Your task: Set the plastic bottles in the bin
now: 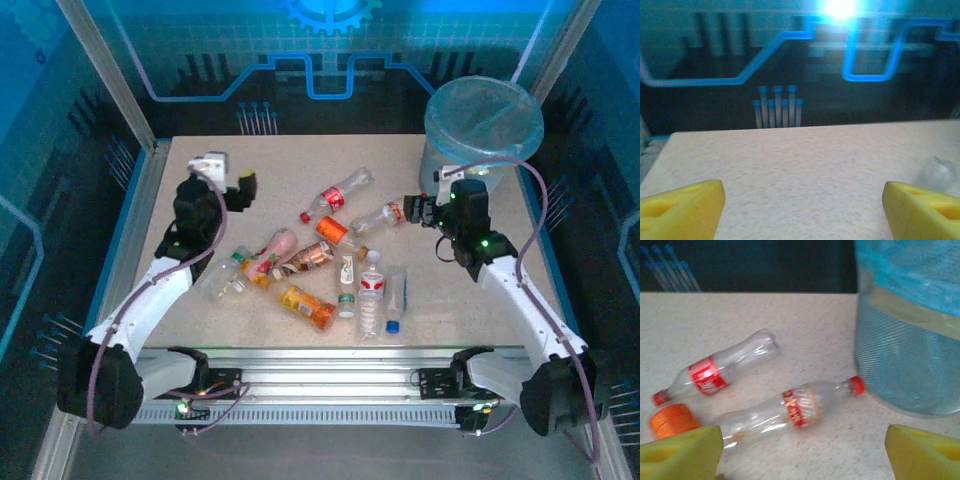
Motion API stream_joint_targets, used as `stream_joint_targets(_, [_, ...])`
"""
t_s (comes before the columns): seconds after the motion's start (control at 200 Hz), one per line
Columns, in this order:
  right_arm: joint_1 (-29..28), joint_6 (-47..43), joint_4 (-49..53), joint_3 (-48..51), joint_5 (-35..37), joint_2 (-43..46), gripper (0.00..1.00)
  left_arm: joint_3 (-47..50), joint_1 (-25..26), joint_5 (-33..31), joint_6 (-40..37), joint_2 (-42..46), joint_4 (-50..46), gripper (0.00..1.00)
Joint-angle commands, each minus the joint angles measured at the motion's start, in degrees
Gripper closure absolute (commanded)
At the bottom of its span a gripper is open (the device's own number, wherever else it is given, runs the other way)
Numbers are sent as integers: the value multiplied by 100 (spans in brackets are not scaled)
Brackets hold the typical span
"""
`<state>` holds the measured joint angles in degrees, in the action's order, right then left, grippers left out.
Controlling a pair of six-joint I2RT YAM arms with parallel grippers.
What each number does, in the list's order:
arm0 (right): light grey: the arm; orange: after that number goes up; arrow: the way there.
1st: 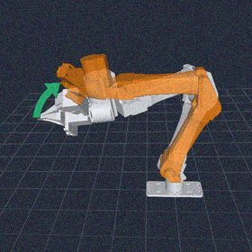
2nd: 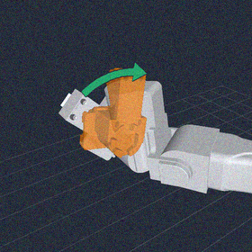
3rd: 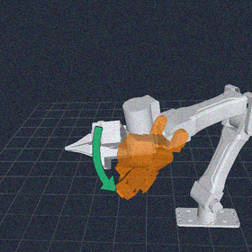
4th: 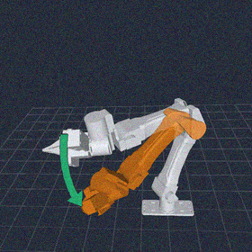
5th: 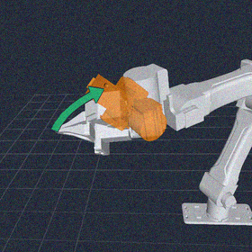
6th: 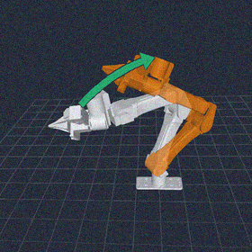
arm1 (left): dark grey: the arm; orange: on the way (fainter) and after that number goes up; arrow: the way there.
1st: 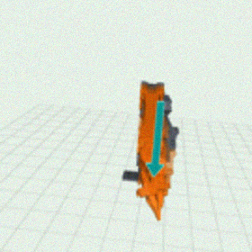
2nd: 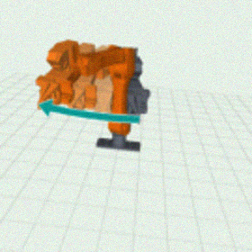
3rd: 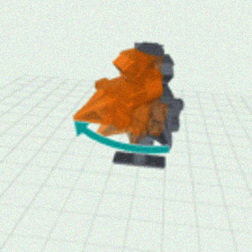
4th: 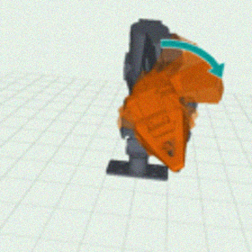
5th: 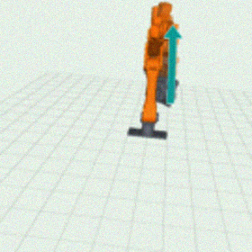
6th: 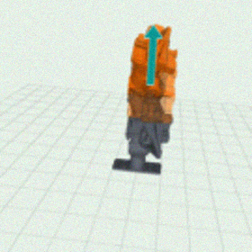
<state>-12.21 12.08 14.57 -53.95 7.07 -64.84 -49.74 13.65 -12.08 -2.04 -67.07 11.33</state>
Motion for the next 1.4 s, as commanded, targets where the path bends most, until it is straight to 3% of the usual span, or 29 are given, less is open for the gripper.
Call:
stream_joint_targets(0.0, [-160,702,2024,-679,-523,-493,16,-736,640,232,-555,-369,-1567,17])
stream_joint_targets(0.095, [-250,991,2418,-1166,-1028,-1052,15,-1215,1031,324,-571,-774,-1985,19])
stream_joint_targets(0.32, [-204,1847,2325,-1781,-527,-2157,20,-2188,1685,640,-464,-1959,-2216,25])
stream_joint_targets(0.53, [-38,1938,2293,-2859,-310,-3605,31,-3004,1926,923,-637,-3180,-2120,30])
stream_joint_targets(0.655, [149,2033,2199,-3195,-11,-4175,32,-3492,2000,950,-718,-3715,-2247,28])
stream_joint_targets(1.396, [534,2240,2173,-4221,765,-5387,26,-3876,2353,1417,-582,-4314,-2183,26])
